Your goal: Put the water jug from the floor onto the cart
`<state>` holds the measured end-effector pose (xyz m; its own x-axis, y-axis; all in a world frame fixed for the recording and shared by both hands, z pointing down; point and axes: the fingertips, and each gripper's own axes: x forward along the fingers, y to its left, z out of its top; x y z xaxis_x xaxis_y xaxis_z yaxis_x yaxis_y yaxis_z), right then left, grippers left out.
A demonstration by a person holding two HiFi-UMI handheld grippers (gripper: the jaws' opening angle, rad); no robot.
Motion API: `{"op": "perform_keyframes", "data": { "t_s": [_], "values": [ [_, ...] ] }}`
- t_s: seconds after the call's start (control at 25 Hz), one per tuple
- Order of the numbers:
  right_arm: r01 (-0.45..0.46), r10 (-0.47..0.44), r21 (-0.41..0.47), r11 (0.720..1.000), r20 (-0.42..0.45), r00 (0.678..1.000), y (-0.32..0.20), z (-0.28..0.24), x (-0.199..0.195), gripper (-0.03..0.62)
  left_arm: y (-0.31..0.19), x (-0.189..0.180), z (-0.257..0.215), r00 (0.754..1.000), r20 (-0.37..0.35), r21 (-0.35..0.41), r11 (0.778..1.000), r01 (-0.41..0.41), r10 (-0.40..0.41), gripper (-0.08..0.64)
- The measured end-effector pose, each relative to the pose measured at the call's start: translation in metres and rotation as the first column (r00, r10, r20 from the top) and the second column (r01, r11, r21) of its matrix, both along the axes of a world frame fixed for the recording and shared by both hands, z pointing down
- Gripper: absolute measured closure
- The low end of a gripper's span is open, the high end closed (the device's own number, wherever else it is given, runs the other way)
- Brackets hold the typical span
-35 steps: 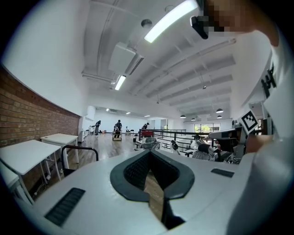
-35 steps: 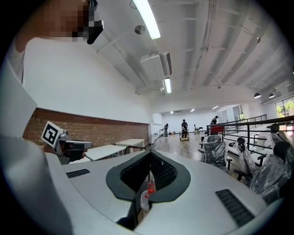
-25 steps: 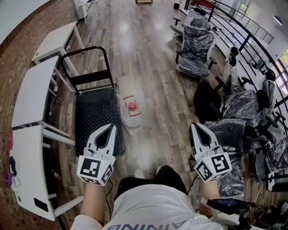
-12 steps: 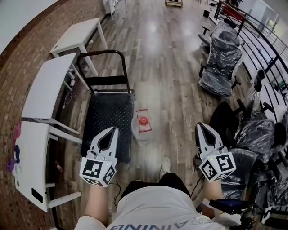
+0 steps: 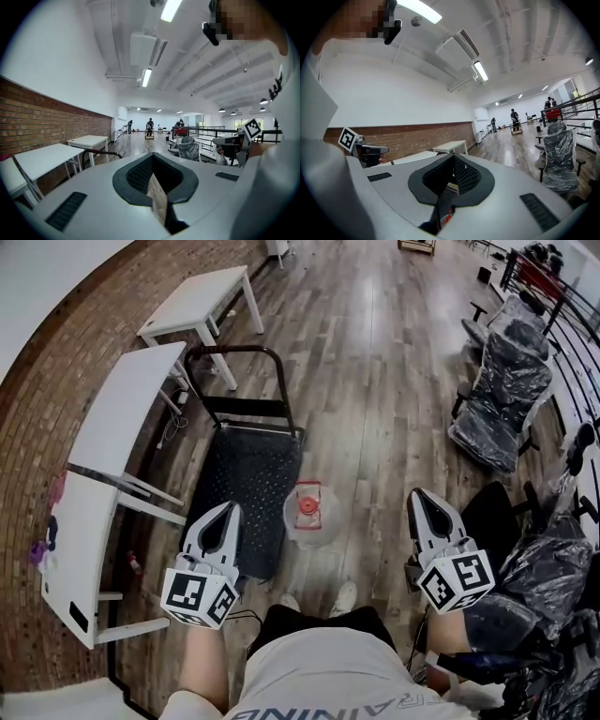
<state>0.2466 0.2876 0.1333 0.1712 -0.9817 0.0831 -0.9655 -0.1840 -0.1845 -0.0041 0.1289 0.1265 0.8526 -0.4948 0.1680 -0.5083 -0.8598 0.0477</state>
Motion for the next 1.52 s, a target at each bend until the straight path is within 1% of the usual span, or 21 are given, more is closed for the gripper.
{"op": "perform_keyframes", "data": {
  "t_s": [0.08,0.2,0.36,0.52,0.72,0.96,1.16,1.32,1.52],
  "values": [
    [0.027,-0.027,-0.008,1.0,0.015,1.0,-0.013,0.007,0.001,0.589,-0.007,-0.001,0.003,1.0,0.012,-0.008,1.0,0.027,-0.027,0.56],
    [0.056,-0.056,-0.02,0.998,0.021,0.998,-0.03,0.011,0.002,0.589,-0.019,-0.001,0.004,0.999,0.009,-0.019,0.999,0.051,-0.051,0.56],
    [0.086,-0.085,-0.034,0.996,0.003,0.996,-0.049,0.007,-0.004,0.589,-0.037,0.001,0.006,0.998,-0.008,-0.027,0.998,0.055,-0.055,0.56],
    [0.1,-0.101,-0.039,0.994,-0.024,0.995,-0.07,-0.002,-0.011,0.589,-0.058,-0.003,0.003,0.998,-0.037,-0.012,0.998,0.053,-0.054,0.56],
    [0.118,-0.122,-0.058,0.991,-0.073,0.99,-0.11,-0.009,-0.037,0.589,-0.093,-0.033,0.012,0.996,-0.047,-0.016,0.997,0.073,-0.074,0.56],
    [0.131,-0.135,-0.06,0.99,-0.074,0.988,-0.162,-0.009,-0.073,0.589,-0.139,-0.074,0.03,0.995,-0.032,-0.025,0.995,0.093,-0.094,0.56],
    [0.167,-0.176,-0.109,0.98,-0.085,0.981,-0.188,0.006,-0.094,0.589,-0.157,-0.091,0.045,0.994,-0.022,-0.049,0.993,0.11,-0.111,0.56],
    [0.195,-0.206,-0.126,0.973,-0.08,0.975,-0.201,0.018,-0.091,0.589,-0.161,-0.096,0.057,0.99,-0.012,-0.064,0.988,0.141,-0.142,0.56],
    [0.257,-0.273,-0.157,0.954,-0.084,0.958,-0.225,0.045,-0.076,0.589,-0.171,-0.096,0.082,0.976,0.003,-0.084,0.972,0.218,-0.219,0.56]
  ]
}}
